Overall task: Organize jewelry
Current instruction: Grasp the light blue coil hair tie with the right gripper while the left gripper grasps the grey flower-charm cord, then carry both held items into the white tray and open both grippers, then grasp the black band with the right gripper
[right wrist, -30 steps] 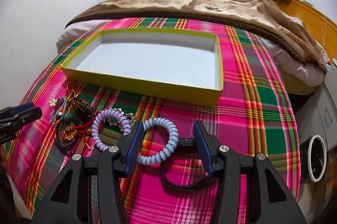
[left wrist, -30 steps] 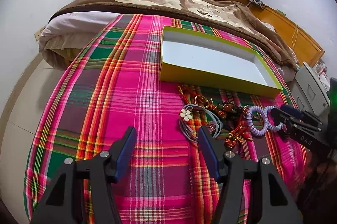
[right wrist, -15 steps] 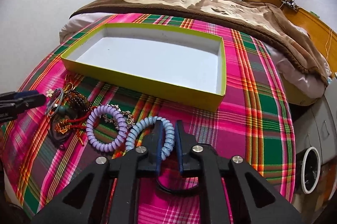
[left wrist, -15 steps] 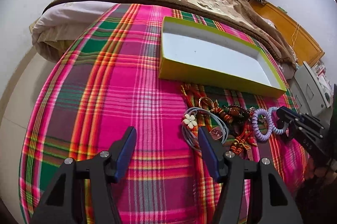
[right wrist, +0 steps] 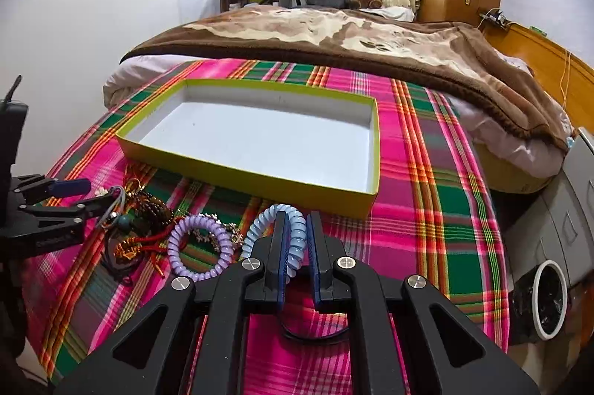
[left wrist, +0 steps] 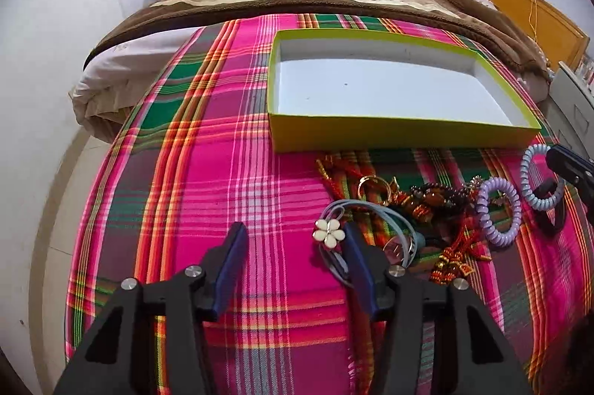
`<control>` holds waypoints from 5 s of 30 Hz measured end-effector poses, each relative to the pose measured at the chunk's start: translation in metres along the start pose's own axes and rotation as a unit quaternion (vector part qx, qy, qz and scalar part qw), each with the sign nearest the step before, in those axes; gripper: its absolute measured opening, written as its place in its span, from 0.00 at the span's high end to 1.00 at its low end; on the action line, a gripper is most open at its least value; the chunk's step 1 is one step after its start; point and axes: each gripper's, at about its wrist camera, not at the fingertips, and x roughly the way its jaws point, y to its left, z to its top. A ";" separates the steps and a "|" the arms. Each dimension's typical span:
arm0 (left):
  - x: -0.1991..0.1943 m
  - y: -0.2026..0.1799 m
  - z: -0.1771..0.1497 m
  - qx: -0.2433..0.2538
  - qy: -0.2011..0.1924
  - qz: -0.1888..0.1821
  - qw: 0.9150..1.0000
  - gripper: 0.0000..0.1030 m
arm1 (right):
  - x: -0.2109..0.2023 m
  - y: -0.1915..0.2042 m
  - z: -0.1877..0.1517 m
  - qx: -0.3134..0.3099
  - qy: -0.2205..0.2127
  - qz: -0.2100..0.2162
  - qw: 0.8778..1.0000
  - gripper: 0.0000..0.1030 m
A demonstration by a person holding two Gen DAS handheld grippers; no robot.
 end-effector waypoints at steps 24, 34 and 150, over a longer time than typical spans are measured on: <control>-0.043 0.007 0.015 -0.022 -0.059 -0.100 0.993 0.83 | -0.031 -0.010 0.010 0.035 -0.044 0.002 0.998 0.90; -0.050 0.006 0.057 -0.007 -0.090 -0.095 0.991 0.83 | -0.029 -0.021 0.034 0.048 -0.054 0.006 0.997 0.90; -0.034 0.027 -0.011 -0.064 -0.016 -0.168 0.984 0.42 | 0.013 -0.048 -0.033 0.044 0.092 -0.014 0.995 0.84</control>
